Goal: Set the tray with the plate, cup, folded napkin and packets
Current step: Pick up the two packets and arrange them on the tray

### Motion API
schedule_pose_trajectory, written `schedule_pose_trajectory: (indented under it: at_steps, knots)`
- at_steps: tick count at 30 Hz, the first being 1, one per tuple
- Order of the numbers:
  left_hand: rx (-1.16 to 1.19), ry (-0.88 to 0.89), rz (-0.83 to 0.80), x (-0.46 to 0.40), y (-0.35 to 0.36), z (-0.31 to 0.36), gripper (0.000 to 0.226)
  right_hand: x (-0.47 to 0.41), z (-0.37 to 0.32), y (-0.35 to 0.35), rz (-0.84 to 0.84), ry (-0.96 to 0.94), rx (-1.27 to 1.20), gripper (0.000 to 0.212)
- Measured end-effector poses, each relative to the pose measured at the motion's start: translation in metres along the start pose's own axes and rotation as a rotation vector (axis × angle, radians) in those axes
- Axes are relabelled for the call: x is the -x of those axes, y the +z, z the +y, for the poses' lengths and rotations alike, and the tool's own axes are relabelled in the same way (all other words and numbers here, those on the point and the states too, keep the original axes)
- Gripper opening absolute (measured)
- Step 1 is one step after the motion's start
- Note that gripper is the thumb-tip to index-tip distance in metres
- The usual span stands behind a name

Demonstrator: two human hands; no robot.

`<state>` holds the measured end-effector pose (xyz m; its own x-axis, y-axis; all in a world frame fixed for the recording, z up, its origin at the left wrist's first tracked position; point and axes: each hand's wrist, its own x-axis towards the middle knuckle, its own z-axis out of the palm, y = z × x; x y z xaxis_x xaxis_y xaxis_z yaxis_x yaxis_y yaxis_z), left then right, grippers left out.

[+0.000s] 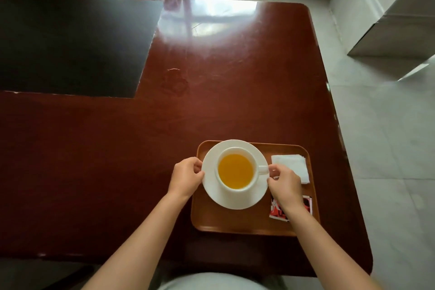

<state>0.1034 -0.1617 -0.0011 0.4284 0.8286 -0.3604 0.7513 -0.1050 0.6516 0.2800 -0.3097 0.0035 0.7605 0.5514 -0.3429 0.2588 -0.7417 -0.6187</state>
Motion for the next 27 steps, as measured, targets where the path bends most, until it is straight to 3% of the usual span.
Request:
schedule_pose_trajectory:
  at_steps: [21,24,27]
  knots:
    - [0.068,-0.018,0.017,0.020,0.001,-0.010,0.014,0.009,0.017,0.003,-0.049,-0.085,-0.084,0.017]
    - [0.070,-0.019,0.018,0.023,0.002,-0.011,0.015,0.012,0.018,0.002,-0.049,-0.110,-0.077,0.022]
    - [0.072,-0.022,0.023,0.024,0.002,-0.011,0.016,0.019,0.016,-0.001,0.007,-0.239,-0.007,0.041]
